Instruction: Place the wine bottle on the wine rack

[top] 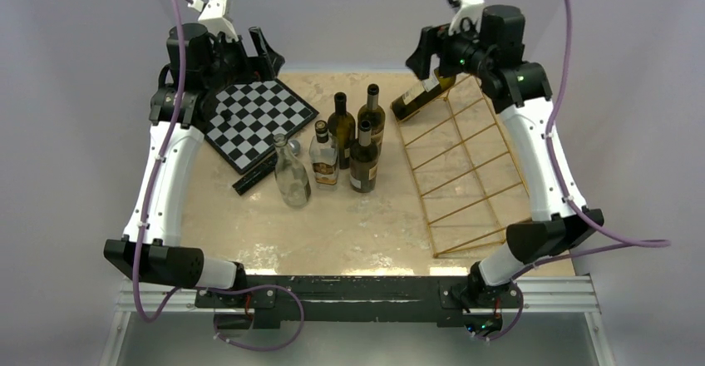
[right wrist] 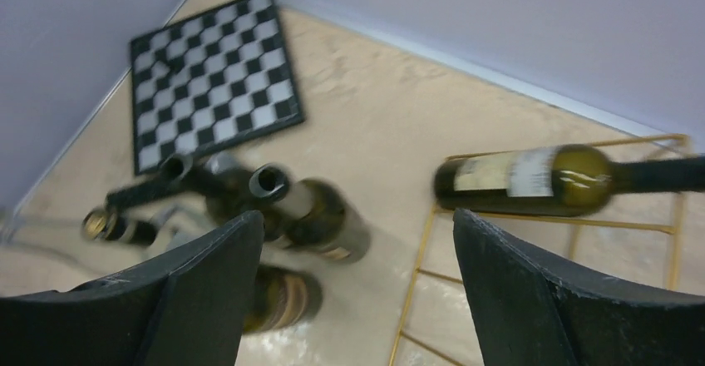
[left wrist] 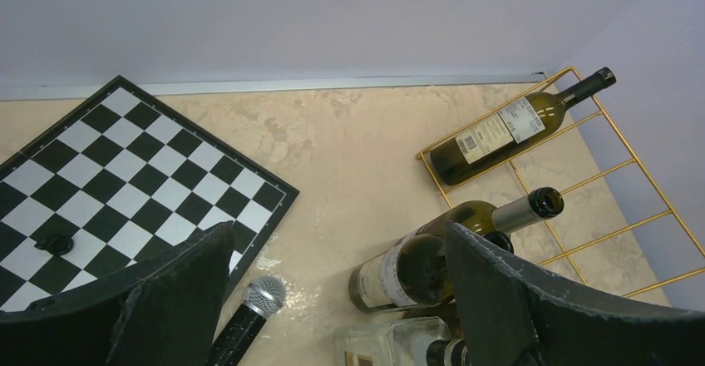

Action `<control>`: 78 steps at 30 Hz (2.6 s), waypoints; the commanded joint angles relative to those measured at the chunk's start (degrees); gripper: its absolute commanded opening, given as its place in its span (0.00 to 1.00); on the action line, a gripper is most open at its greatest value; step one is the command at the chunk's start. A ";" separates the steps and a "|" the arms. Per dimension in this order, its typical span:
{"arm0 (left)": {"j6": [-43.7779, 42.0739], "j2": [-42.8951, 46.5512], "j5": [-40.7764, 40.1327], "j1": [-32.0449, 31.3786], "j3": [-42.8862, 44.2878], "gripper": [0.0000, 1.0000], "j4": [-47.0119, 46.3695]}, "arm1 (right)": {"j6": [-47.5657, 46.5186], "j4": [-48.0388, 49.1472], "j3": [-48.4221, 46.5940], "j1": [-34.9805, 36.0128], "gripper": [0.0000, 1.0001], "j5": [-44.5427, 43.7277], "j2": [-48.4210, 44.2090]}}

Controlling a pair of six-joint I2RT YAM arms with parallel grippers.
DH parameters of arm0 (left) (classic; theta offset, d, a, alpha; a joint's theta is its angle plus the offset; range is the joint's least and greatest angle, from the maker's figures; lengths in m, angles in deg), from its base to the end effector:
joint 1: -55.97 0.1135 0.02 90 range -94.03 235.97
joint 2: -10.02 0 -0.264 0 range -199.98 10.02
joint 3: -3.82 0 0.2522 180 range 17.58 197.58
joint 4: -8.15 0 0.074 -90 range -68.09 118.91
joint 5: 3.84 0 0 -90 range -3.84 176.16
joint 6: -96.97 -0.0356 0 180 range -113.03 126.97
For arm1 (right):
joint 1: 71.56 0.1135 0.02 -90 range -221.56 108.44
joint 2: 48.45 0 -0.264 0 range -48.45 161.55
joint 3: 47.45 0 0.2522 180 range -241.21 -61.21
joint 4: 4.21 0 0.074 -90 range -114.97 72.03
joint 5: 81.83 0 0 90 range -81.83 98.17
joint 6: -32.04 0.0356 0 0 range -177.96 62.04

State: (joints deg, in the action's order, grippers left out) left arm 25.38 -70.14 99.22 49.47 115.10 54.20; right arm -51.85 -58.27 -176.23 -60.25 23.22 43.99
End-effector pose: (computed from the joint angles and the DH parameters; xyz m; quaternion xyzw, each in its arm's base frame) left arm 0.2930 -0.0415 0.4760 -0.0128 0.7908 -0.2186 0.5716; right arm 0.3293 0.0753 0.4937 -0.1135 0.7963 0.1931 0.5619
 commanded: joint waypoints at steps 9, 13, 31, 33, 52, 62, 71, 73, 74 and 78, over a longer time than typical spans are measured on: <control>1.45 1.28 3.84 0.09 -2.48 0.99 -4.00 | -7.87 10.00 22.73 19.40 0.89 1.00 -13.37; 2.77 0.88 5.58 0.09 -2.93 0.99 -4.70 | -7.43 10.17 23.75 22.53 0.91 0.13 -14.03; 3.61 1.76 6.32 0.09 -5.12 0.99 -4.70 | -9.21 15.37 31.56 30.43 0.66 -14.86 -10.12; 3.40 1.85 6.36 0.09 -5.33 0.99 -4.84 | -8.84 17.69 32.85 30.39 0.63 -14.87 -9.99; 2.85 2.11 5.22 0.09 -4.97 0.99 -4.26 | -6.60 16.20 34.14 30.39 0.25 -14.87 -9.57; 2.94 1.96 5.18 0.09 -4.24 0.99 -4.00 | -6.59 13.80 30.09 30.40 0.00 -11.67 -10.85; 2.50 1.99 5.27 0.08 -3.36 0.99 -3.38 | -6.58 10.48 25.26 27.27 0.00 -9.35 -15.34; 2.50 1.75 5.37 0.09 -2.93 0.99 -3.30 | -5.33 9.43 24.23 25.64 0.00 -9.34 -15.89; 2.43 1.69 5.39 0.09 -2.79 0.99 -3.23 | -4.81 8.97 23.73 24.77 0.00 -9.41 -16.16; 2.33 1.67 5.30 0.06 -2.78 0.99 -3.11 | -4.24 8.04 22.67 20.53 0.00 -10.37 -16.97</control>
State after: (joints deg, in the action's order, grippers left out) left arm 27.98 -69.79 104.58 49.47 109.85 51.69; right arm -57.58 -53.31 -148.95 -36.25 13.62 30.63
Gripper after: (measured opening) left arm 0.992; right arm 0.364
